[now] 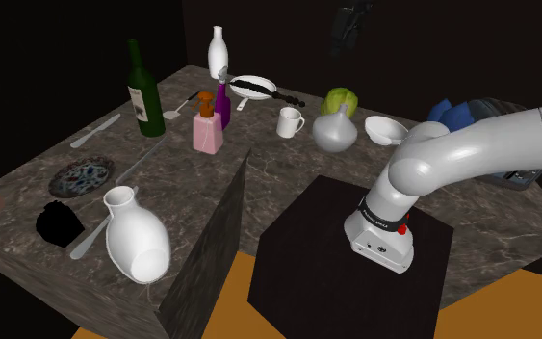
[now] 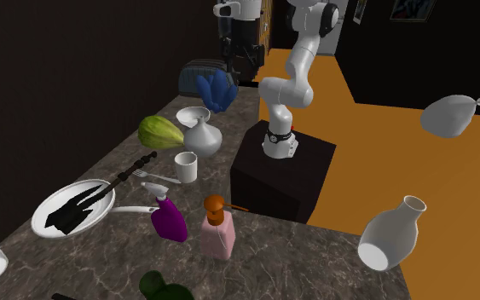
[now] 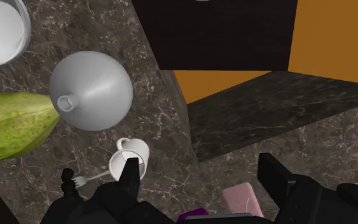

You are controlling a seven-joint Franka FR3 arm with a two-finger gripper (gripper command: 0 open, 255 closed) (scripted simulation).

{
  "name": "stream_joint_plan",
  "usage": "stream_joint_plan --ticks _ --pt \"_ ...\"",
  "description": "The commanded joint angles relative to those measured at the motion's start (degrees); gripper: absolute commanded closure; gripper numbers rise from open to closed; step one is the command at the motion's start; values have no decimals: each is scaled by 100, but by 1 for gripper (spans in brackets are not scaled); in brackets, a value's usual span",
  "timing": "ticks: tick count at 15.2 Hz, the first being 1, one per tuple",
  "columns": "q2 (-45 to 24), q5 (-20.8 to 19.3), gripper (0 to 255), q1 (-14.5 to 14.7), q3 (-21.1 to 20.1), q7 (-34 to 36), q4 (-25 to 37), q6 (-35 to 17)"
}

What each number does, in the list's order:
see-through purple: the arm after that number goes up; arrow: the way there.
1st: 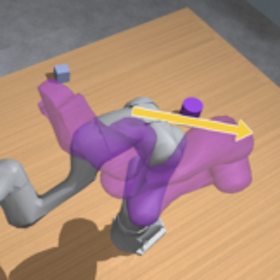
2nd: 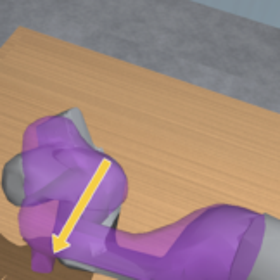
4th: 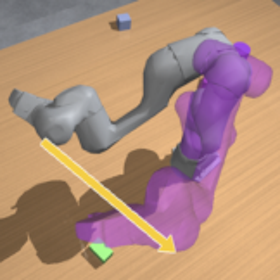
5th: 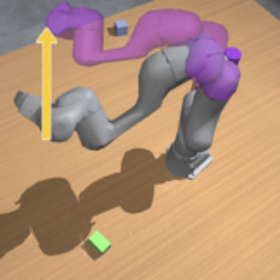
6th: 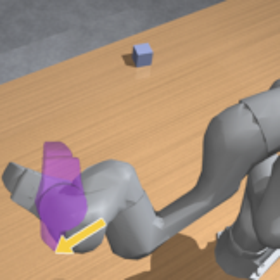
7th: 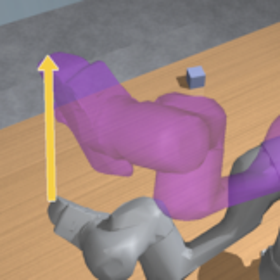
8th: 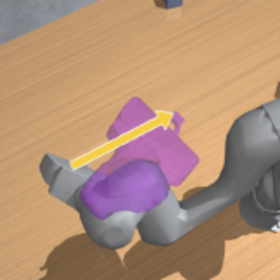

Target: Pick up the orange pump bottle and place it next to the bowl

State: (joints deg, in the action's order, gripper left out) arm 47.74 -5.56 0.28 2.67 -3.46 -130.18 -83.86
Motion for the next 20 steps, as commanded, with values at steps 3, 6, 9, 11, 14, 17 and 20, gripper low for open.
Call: stream_joint_plan --ticks 3,6,9,11,14,17,20 --pt "-277 57 0 34 -134 170 -31 -308" --pt "-738 118 0 76 -332 420 -19 -754" --pt "-1246 146 0 111 -522 670 65 -1173" --pt "-1607 146 0 126 -647 836 162 -1434" --pt "-2177 110 0 142 -828 1089 366 -1789" --pt "-2776 31 0 153 -997 1351 641 -2094" --pt "-3398 -95 0 164 -1154 1620 988 -2343"
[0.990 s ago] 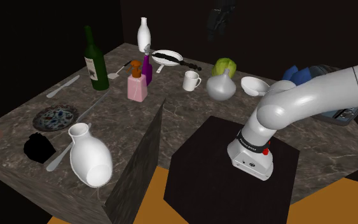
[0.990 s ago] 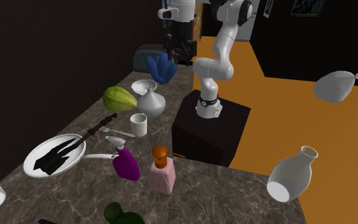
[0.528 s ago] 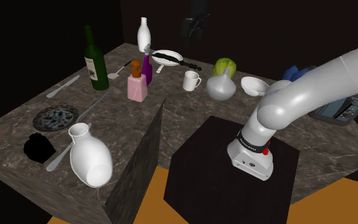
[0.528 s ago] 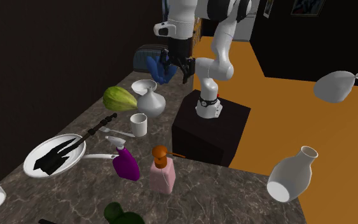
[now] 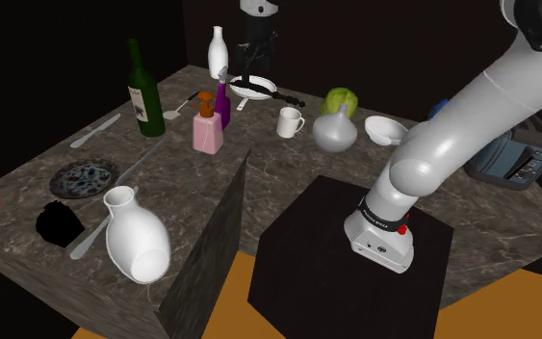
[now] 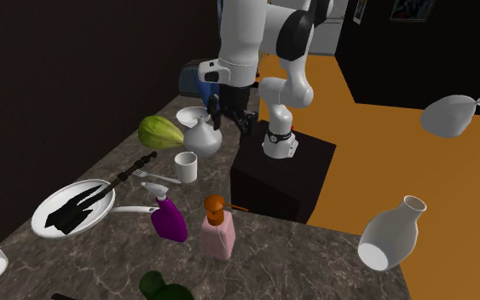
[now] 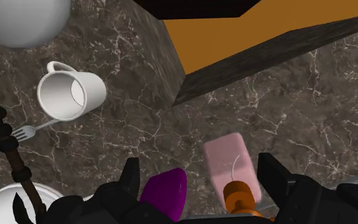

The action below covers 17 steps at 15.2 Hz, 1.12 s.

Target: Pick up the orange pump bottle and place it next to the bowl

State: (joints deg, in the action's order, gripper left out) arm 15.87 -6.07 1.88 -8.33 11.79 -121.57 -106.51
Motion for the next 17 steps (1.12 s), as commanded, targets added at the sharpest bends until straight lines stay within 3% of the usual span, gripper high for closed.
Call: stream_joint_plan --ticks 1,13,17 --pt "-424 -96 0 10 -101 187 259 -146" --pt "-3115 -949 0 317 -370 1184 2492 -384" --pt "-3186 -987 0 294 -338 1211 2288 -661"
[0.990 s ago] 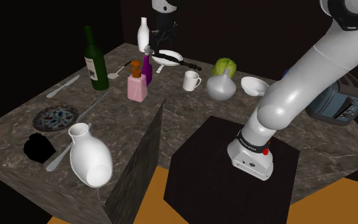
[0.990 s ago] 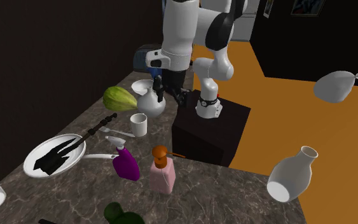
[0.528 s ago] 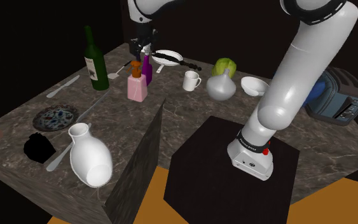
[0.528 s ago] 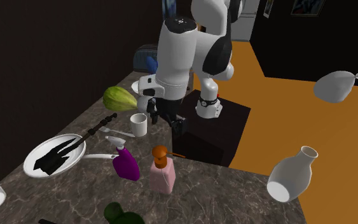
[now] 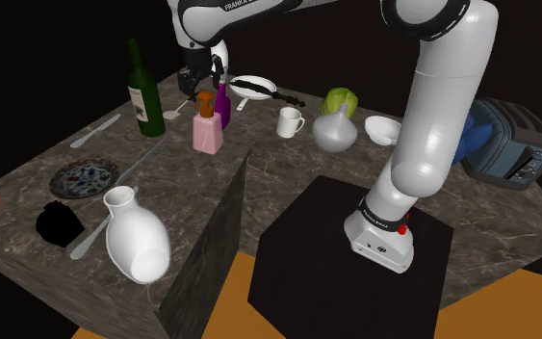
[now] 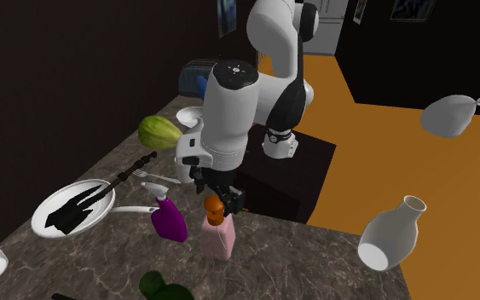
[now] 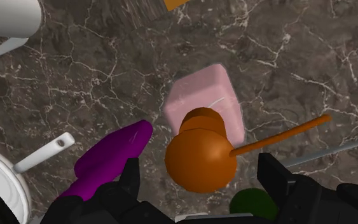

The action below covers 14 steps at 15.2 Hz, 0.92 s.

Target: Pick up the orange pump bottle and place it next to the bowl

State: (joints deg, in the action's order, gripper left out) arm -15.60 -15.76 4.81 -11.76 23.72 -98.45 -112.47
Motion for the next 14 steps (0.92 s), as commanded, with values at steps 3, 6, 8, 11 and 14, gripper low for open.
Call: stream_joint_plan --ticks 3,6,8,11,14 --pt "-105 -51 0 -19 26 41 -162 -268" --pt "-119 -58 0 -22 30 45 -187 -307" --pt "-119 -58 0 -22 30 45 -187 -307" --pt "-118 -58 0 -22 30 45 -187 -306" --pt "-118 -58 255 -22 30 45 -187 -306"
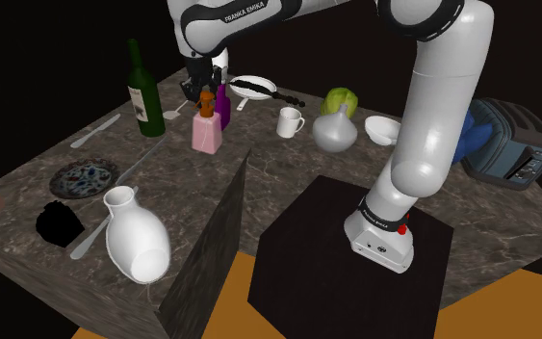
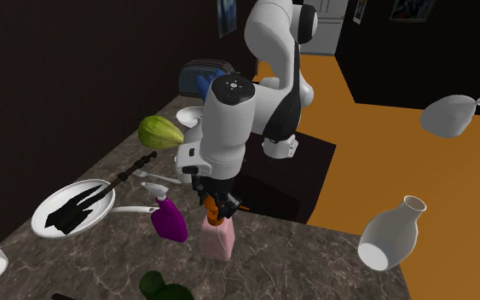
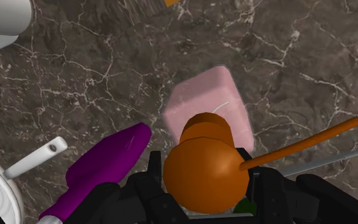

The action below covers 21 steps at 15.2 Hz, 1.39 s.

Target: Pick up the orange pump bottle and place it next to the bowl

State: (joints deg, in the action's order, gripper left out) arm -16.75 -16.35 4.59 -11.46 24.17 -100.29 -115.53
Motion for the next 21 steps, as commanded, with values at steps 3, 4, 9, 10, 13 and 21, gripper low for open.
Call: stream_joint_plan --ticks 3,4,9,10,13,21 --pt "-5 1 255 1 0 1 0 3" --pt "-7 1 255 1 0 0 2 3" --pt "21 14 255 0 -4 -18 39 66" --pt "45 27 255 0 -7 -36 85 132" --pt "109 62 255 1 -17 -88 228 332" --pt "230 135 255 10 -38 -220 677 885"
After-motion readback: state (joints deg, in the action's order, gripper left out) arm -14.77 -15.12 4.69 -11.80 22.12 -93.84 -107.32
